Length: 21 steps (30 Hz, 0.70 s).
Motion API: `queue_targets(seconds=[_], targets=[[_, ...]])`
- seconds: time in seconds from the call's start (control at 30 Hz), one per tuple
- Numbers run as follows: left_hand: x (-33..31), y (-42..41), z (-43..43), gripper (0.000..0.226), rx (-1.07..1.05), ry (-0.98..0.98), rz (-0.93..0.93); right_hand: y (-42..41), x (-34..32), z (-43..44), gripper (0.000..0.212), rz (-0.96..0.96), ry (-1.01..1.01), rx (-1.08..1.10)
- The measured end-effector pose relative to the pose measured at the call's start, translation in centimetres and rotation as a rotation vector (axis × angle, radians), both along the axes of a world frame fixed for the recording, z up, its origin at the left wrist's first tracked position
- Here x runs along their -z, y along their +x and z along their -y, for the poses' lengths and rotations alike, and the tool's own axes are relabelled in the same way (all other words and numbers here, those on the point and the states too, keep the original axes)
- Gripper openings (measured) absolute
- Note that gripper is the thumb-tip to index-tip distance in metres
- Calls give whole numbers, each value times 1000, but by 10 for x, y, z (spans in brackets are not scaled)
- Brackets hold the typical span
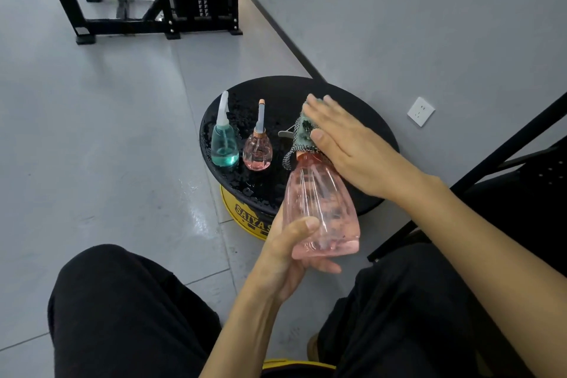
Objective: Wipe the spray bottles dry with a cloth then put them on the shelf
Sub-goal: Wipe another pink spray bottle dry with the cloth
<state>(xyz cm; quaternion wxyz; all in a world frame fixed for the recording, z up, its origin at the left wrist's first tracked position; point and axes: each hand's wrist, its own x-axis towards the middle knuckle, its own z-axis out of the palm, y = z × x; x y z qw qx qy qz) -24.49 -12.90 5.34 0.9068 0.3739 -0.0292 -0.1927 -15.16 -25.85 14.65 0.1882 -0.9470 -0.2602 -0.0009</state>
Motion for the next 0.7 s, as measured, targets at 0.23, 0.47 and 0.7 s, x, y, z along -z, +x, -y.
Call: queue_targets(seconds=[0.23,0.47,0.7], targets=[[0,0,-3,115,-37,-72,-38,-23,6,-6,60,-141,96,-35],[-2,1,-2,125,9,-44,-43,-5,4,-1,72,-101,95,96],[1,0,-5,107,-36,-45,-33,-29,7,-14,72,-155,79,18]])
